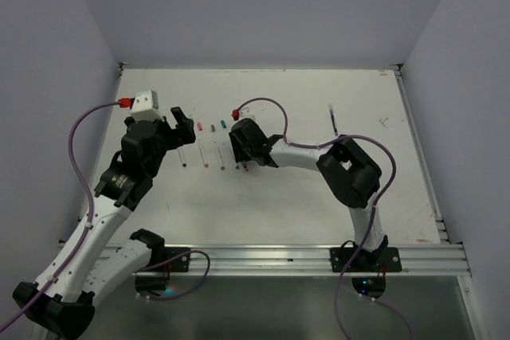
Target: Open the pen caps
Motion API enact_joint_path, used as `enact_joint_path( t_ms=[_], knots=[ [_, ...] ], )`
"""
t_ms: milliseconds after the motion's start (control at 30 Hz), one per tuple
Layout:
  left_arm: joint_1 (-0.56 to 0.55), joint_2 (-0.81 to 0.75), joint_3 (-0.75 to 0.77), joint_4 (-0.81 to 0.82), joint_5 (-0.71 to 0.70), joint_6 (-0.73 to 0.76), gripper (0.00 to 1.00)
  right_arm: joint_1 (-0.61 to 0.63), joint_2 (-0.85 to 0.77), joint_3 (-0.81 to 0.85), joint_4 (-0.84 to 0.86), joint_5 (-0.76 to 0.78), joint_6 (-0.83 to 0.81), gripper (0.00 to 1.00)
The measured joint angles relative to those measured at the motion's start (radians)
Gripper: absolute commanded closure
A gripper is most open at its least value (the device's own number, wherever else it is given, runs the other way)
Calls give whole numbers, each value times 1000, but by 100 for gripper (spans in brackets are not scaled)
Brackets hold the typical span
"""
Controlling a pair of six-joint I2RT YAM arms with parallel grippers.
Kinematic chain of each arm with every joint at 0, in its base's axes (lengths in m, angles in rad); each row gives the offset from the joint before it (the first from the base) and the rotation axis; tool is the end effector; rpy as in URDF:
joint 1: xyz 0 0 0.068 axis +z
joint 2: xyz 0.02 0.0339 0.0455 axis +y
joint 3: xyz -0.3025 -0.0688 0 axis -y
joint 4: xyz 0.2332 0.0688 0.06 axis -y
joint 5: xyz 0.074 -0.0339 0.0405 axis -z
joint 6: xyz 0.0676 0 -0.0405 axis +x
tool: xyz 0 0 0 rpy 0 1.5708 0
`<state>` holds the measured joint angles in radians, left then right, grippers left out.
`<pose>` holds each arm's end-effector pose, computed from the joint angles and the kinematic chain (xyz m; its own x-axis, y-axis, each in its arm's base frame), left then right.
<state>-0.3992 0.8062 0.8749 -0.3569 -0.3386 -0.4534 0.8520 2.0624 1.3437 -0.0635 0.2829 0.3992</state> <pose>0.1665 -0.0459 0.3685 -0.2675 -0.3356 -0.9032 -0.0489 0.9409 -0.3351 0.3279 0.3461 0.1739 -0.6578 -0.1851 -0.7301 -0.3653 0.9261 0.0944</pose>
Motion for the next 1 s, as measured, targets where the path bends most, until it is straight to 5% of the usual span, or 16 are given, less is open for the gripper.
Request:
enact_joint_path(
  t_ms=[133, 333, 567, 1000],
  knots=[
    [0, -7, -29, -4, -6, 19, 0, -15, -106, -66, -36, 31, 9, 28],
    [0, -11, -52, -5, -6, 39, 0, -140, -386, -221, -100, 127, 42, 22],
    [2, -10, -54, -5, 0, 53, 0, -359, -567, -425, -196, 191, 114, 28],
    [6, 4, -55, -4, 39, 54, 0, -552, -576, -552, -252, 71, 166, 47]
  ],
)
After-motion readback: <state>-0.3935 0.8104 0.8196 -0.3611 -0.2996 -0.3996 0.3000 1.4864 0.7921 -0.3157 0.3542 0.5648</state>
